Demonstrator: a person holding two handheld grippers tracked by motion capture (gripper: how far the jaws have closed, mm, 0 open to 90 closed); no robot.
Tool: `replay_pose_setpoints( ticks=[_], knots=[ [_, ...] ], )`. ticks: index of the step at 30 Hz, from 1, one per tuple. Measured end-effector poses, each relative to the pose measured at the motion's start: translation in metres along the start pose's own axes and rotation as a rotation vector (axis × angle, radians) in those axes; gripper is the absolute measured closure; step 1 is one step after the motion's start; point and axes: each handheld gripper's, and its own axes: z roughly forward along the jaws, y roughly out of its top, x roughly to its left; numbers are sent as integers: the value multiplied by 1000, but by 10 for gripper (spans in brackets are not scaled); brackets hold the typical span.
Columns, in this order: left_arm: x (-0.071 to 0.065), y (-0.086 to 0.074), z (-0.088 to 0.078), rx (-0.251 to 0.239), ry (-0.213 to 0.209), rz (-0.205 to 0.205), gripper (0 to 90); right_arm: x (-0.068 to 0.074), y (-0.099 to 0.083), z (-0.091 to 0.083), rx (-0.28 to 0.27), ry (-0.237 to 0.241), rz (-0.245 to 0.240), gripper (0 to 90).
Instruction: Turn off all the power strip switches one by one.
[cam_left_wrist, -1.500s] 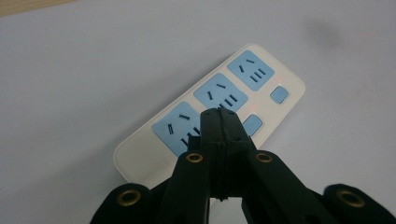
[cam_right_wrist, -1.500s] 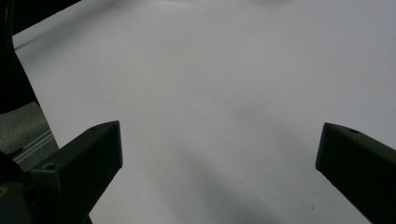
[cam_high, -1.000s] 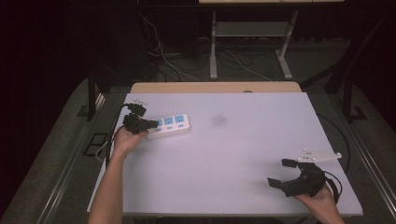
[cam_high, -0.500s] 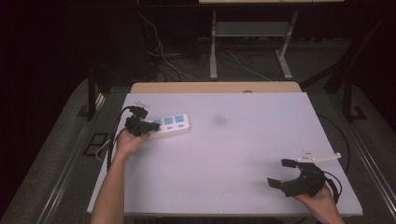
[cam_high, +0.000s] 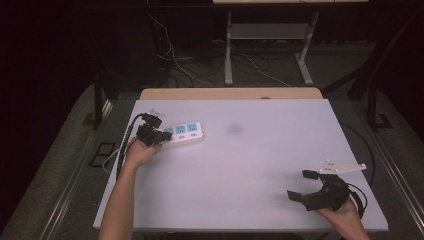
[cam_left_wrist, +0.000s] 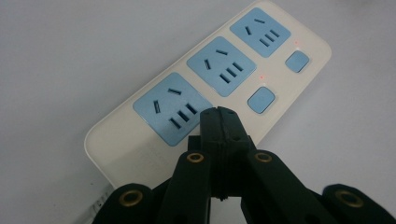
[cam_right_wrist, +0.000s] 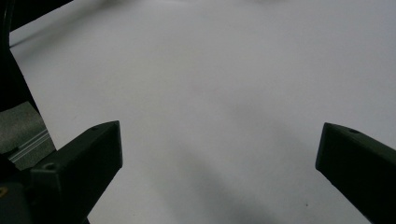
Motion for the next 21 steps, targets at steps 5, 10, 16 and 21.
replay_pose_setpoints(
  ticks=[5, 10, 16, 21],
  knots=[
    [-3, 0, 0, 4, 18, 19, 898, 0, 0, 0, -1, 1, 0, 5],
    [0, 0, 0, 1, 0, -13, 897, 0, 0, 0, -1, 1, -1, 4],
    [1, 0, -1, 1, -8, -26, 897, -1, 0, 0, 1, 0, 3, 5],
    [6, 1, -6, -20, -11, -60, 896, -1, 0, 1, 2, -1, 3, 4]
  ],
)
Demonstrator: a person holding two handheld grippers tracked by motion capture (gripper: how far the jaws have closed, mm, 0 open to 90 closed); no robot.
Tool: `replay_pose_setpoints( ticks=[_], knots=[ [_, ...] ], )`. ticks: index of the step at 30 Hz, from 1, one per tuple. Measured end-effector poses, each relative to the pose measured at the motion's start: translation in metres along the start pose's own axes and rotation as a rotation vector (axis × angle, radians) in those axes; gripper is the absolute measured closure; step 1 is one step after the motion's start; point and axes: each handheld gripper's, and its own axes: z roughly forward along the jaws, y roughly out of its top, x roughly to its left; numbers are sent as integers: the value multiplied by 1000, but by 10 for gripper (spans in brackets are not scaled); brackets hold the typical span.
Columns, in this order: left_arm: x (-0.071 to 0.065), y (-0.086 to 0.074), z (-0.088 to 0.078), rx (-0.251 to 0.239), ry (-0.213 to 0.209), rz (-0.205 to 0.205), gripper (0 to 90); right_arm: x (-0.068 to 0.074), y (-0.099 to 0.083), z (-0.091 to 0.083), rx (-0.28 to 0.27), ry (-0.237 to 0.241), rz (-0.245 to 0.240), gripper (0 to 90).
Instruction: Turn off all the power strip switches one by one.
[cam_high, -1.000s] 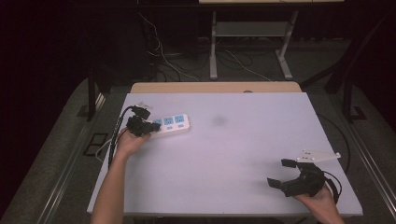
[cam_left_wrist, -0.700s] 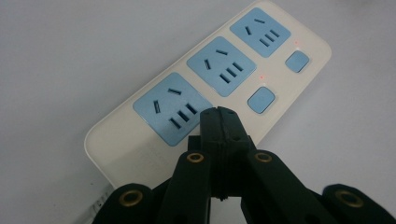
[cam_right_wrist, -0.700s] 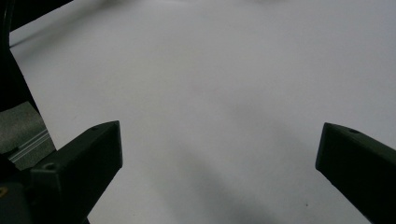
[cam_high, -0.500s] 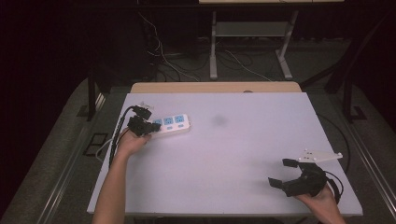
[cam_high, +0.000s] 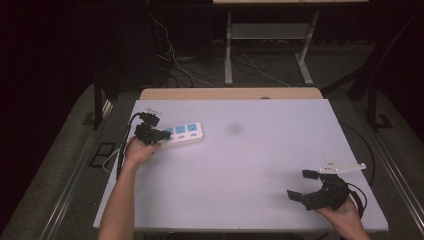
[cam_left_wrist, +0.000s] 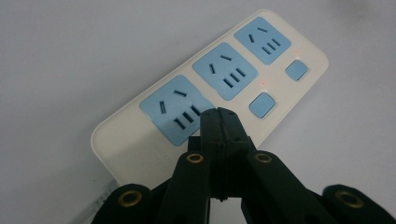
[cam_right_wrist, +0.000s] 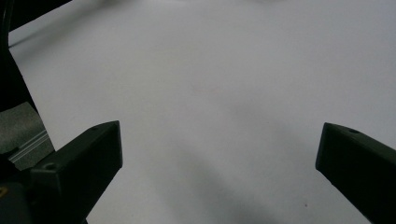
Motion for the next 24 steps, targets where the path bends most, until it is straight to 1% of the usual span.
replay_pose_setpoints(
  ticks=[2, 3, 4, 5, 8, 11, 19, 24],
  knots=[
    [4, 1, -5, -51, -22, -39, 896, -1, 0, 0, -4, 1, 1, 5],
    [4, 2, -9, -73, -26, -46, 896, -1, 0, 0, -4, 3, 5, 5],
    [4, 4, -11, -84, -29, -44, 896, -2, 0, 0, -4, 1, 7, 4],
    [4, 5, -13, -87, -31, -42, 896, -2, 0, 0, -4, 1, 7, 4],
    [1, 10, -18, -79, -29, -14, 896, -2, 0, 0, -4, 0, 7, 5],
    [-2, 13, -20, -78, -33, 4, 896, -1, 0, 0, -3, 0, 5, 5],
    [-15, 19, -16, -63, -42, 52, 896, -1, 0, 0, 0, 1, 2, 5],
    [-20, 23, -13, -60, -48, 66, 895, -1, 0, 0, 1, 1, 1, 5]
  ],
)
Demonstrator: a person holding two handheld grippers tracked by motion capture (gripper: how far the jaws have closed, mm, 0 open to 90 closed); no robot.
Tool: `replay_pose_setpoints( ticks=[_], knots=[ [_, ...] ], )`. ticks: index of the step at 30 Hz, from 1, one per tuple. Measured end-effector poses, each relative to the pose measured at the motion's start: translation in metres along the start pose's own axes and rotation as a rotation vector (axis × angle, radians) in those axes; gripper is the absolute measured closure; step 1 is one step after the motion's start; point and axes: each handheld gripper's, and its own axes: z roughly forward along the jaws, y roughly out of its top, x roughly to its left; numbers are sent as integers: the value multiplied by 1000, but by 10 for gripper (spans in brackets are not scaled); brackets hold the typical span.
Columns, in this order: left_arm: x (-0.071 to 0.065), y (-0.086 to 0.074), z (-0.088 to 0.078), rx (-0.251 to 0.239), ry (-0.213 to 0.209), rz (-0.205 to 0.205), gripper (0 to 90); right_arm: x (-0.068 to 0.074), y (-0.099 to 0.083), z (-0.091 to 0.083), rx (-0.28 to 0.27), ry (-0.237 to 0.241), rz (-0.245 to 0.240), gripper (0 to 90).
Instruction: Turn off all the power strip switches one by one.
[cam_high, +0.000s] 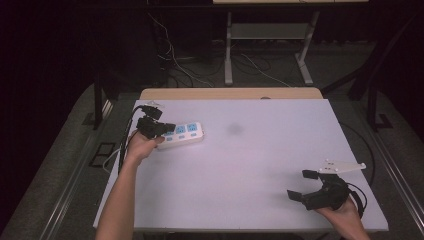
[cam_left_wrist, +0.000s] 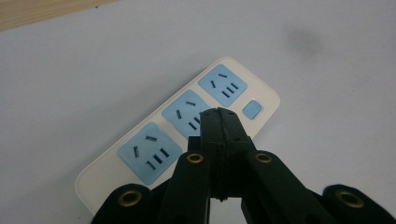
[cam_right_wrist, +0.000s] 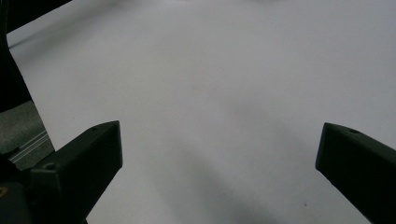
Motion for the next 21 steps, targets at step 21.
replay_pose_setpoints(
  ticks=[21],
  knots=[
    [-4, -1, 18, 29, 5, 11, 895, 1, 0, 1, 10, 4, -1, 5]
  ],
)
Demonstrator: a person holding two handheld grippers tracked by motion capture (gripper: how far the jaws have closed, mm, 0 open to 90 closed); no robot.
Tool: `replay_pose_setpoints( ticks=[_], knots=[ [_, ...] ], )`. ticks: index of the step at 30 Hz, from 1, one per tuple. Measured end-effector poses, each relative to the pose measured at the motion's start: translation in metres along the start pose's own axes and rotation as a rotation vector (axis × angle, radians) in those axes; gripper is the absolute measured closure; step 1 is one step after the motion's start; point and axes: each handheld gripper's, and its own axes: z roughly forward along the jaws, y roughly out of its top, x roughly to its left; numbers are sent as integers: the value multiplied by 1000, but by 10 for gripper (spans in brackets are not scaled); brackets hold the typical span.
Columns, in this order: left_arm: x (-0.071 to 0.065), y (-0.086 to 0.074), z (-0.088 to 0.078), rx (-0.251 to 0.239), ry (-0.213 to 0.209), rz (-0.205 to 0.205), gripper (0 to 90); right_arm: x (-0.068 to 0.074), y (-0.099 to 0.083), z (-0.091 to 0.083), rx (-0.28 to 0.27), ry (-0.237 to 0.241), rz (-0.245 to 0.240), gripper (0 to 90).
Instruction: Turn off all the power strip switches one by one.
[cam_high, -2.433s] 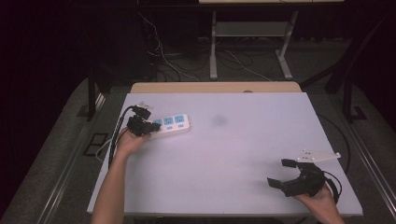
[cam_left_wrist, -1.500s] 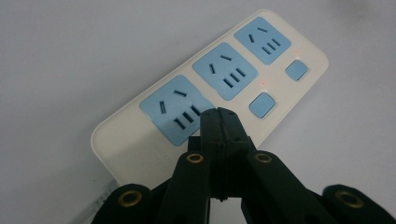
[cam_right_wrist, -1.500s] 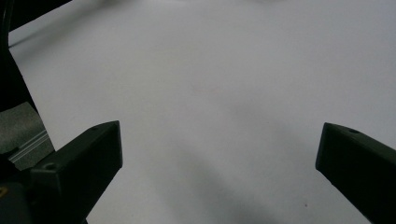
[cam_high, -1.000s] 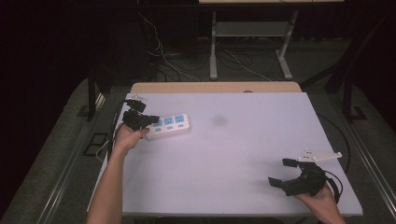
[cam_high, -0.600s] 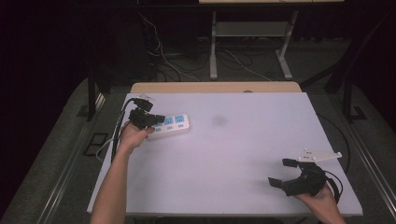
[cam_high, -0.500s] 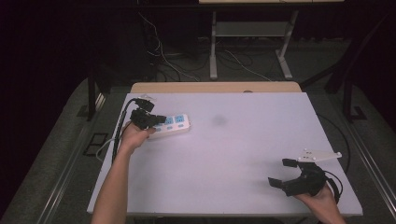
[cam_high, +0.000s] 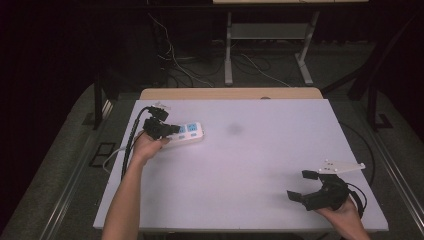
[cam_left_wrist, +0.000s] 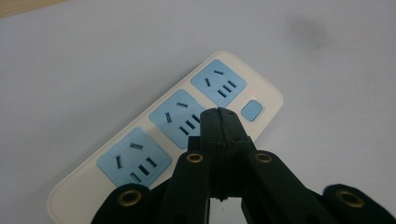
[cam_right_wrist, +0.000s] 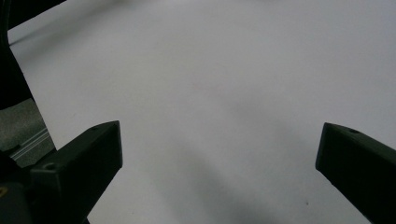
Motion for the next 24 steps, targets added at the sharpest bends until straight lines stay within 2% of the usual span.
replay_pose_setpoints(
  ticks=[5, 16, 20, 24],
  knots=[
    [0, -1, 4, 5, 9, 1, 895, 0, 0, 0, 2, 2, -6, 5],
    [-2, -5, 17, 33, 0, 8, 895, 0, -1, 1, 3, 2, -7, 5],
    [-1, -8, 19, 41, 2, 1, 894, 0, -1, 1, 5, 5, -6, 5],
    [1, -10, 19, 29, -8, -18, 894, 0, -1, 1, 9, 8, -4, 5]
  ],
)
